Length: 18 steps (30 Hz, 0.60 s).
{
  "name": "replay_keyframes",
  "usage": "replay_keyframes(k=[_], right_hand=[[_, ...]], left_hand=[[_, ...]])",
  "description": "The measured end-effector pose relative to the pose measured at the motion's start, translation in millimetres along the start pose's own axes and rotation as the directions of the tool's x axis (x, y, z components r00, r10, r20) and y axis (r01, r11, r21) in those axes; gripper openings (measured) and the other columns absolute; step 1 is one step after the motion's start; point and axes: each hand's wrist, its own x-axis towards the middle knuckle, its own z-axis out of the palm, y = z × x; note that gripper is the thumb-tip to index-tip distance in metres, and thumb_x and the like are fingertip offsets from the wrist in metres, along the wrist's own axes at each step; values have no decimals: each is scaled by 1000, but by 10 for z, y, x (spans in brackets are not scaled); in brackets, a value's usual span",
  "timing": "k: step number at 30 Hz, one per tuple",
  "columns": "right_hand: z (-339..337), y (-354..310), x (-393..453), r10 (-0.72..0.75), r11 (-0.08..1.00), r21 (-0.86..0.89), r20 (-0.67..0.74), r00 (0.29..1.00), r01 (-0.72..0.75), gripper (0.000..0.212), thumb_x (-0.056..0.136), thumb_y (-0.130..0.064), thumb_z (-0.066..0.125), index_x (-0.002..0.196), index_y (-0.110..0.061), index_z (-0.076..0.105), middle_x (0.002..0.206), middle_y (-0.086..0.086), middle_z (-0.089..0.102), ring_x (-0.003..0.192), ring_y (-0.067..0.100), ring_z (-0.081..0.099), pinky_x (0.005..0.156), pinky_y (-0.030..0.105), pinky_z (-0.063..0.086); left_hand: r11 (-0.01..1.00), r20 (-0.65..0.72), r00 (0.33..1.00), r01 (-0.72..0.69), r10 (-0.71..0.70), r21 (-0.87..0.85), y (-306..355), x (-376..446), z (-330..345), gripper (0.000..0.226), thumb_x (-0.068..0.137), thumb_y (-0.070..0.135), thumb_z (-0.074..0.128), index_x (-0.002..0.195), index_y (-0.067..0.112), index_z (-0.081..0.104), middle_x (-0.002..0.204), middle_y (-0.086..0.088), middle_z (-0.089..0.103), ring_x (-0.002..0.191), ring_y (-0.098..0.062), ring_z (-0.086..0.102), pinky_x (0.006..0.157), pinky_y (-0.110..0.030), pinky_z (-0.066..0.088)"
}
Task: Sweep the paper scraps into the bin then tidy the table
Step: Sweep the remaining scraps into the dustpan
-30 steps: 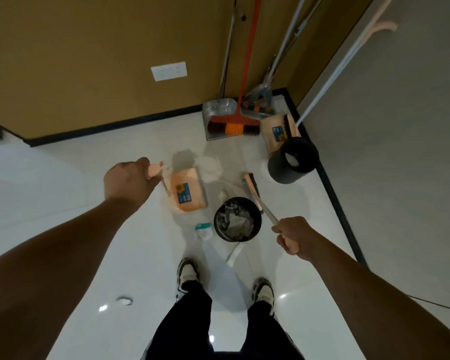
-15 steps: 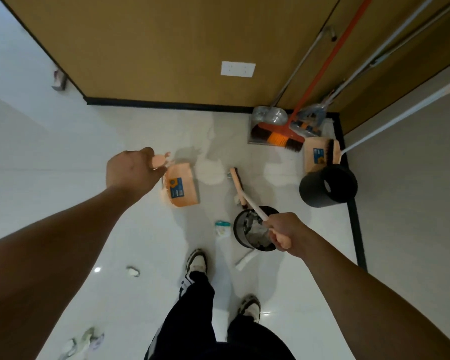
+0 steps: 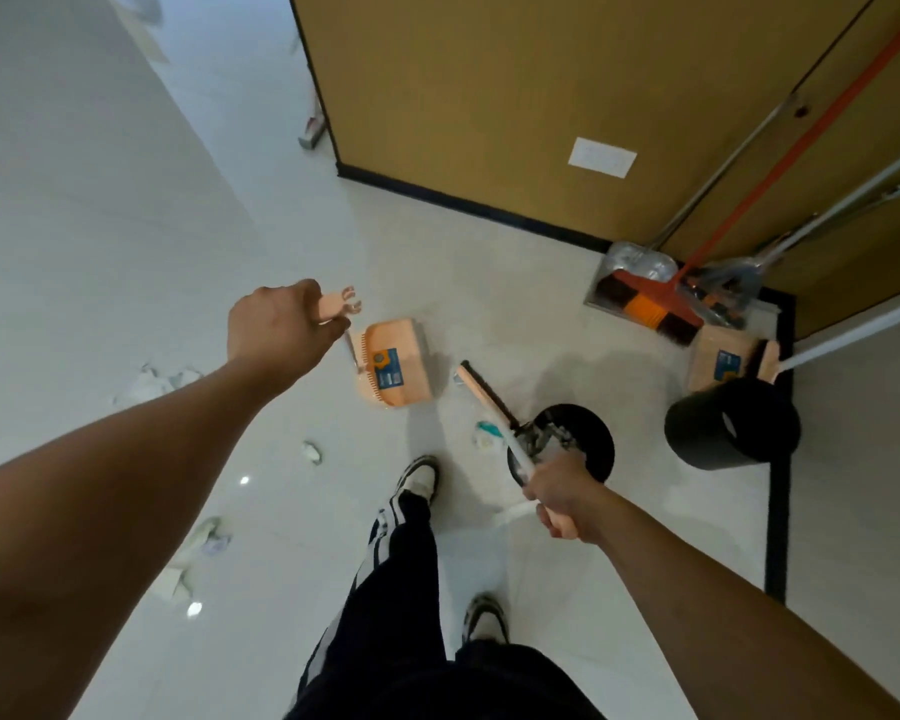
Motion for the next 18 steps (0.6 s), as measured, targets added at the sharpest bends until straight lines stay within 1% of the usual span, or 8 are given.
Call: replay_keyframes(k=[1, 3, 6, 9, 12, 14, 16, 18], right_hand=[[13, 193, -50, 19, 1000, -18, 27, 999, -18, 11, 93, -1, 46, 98, -5, 55, 56, 8, 45, 34, 15, 38, 37, 16, 33], [4, 570, -218, 55, 998, -26, 88, 995, -52, 15, 96, -1, 41, 89, -9, 52, 59, 7, 42, 41, 16, 36, 37, 16, 31], [-36, 1070, -520, 4, 996, -91, 90, 996, 4, 14, 91, 1, 46, 85, -9, 54, 56, 9, 41, 40, 16, 37, 39, 18, 32], [-15, 1443, -773, 12, 997, -78, 113, 994, -4, 16, 92, 3, 44, 84, -7, 53, 55, 6, 36, 40, 14, 31, 40, 17, 27], [83, 1719, -952, 11, 994, -108, 119, 993, 2, 15, 94, 2, 45, 85, -6, 54, 58, 7, 38, 42, 15, 32, 40, 19, 27], [182, 1928, -1033, -3, 992, -128, 112, 994, 17, 16, 94, 2, 45, 89, -3, 59, 58, 8, 41, 42, 16, 34, 40, 20, 29], [313, 2149, -1102, -30, 986, -159, 95, 995, 44, 19, 92, 2, 46, 101, 0, 63, 62, 10, 44, 43, 17, 36, 43, 23, 30], [477, 2385, -1210, -68, 975, -206, 80, 994, 84, 23, 89, 1, 49, 107, -6, 62, 69, 14, 47, 47, 19, 39, 43, 23, 32]], left_hand=[[1000, -11, 1000, 14, -14, 9, -4, -204, -41, 37, 81, 57, 61, 71, 24, 48, 54, 6, 46, 55, -25, 47, 52, -29, 31], [999, -22, 999, 43, -43, 14, 7, -596, -127, 37, 80, 55, 61, 70, 24, 47, 55, 4, 46, 56, -26, 46, 52, -29, 31], [998, -14, 999, 51, -51, 24, 54, -1111, -225, 35, 81, 53, 63, 70, 24, 48, 54, 5, 45, 54, -25, 45, 51, -28, 29], [998, 22, 999, 29, -30, 46, 91, -1563, -231, 33, 80, 52, 63, 71, 24, 49, 53, 6, 46, 52, -23, 46, 49, -26, 29], [998, 72, 997, 2, -7, 67, 68, -1972, -167, 33, 80, 53, 63, 70, 24, 49, 52, 7, 46, 52, -22, 45, 48, -25, 29], [995, 114, 993, -48, 37, 92, 11, -2241, -109, 33, 80, 53, 63, 71, 24, 49, 53, 7, 45, 52, -21, 44, 47, -25, 27], [989, 151, 984, -106, 90, 99, -76, -2495, -53, 34, 80, 54, 63, 72, 24, 49, 53, 7, 45, 52, -20, 44, 47, -25, 27], [990, 167, 981, -115, 101, 78, -185, -2723, 3, 33, 80, 54, 62, 72, 25, 50, 54, 6, 47, 53, -21, 46, 47, -25, 28]])
